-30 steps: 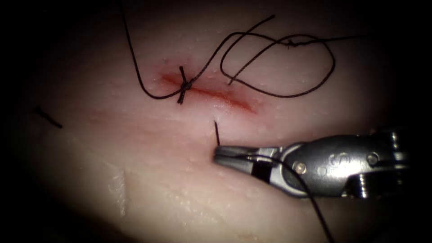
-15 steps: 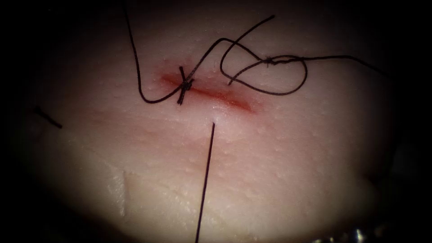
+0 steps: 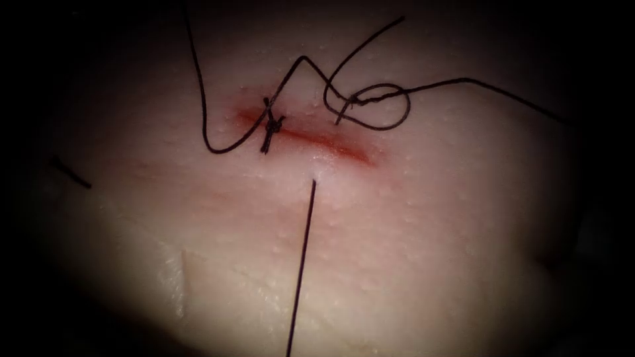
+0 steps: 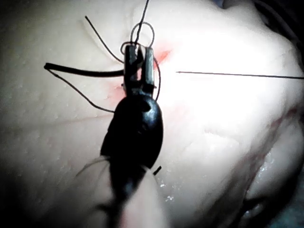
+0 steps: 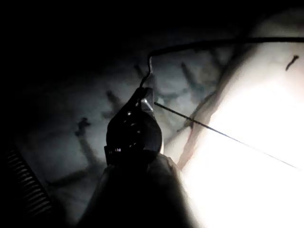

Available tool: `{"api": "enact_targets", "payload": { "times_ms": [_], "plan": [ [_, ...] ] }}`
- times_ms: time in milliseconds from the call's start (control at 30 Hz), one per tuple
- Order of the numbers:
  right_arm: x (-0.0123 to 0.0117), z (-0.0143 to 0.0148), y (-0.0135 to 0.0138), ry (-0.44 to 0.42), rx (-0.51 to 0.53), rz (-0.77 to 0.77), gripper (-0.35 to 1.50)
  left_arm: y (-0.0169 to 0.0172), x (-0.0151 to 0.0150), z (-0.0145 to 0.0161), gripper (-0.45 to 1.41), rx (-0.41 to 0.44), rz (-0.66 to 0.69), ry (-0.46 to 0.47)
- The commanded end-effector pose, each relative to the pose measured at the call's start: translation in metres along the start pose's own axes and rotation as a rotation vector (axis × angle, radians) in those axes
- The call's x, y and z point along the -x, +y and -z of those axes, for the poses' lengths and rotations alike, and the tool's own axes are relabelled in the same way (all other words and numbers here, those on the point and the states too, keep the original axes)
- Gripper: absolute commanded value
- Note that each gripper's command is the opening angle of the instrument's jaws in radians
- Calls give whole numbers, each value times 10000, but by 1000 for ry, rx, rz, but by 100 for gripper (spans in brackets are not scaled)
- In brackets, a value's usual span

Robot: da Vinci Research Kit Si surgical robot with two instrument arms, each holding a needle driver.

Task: Wound Closure
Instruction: Right end-effector grabs and pulls suture through until short tail remains on top side

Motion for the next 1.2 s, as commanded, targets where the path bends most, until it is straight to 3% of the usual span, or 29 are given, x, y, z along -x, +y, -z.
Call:
{"api": "enact_targets", "payload": {
  "times_ms": [33, 700, 800, 867, 900, 933, 1200],
  "plan": [
    [-1, -6, -19, -3, -16, 3, -35, 7, 7, -4, -45, 2, 3, 0],
    [-41, 2, -72, 41, -106, 51, -35, 6, 5, -4, -45, -2, 5, 0],
    [-42, 1, -66, 32, -91, 46, -35, 7, 4, -4, -45, -2, 5, 0],
    [-39, 1, -49, 30, -31, 34, 71, 8, 4, -4, -45, -3, 5, 0],
    [-36, 3, -40, 27, 0, 27, 101, 8, 4, -4, -45, -3, 5, -1],
    [-32, 5, -26, 17, 32, 15, 120, 8, 4, -4, -45, -3, 5, -1],
    [10, 34, 73, -2, 160, -32, 133, 9, 4, -4, -45, -5, 5, -3]
  ]
}}
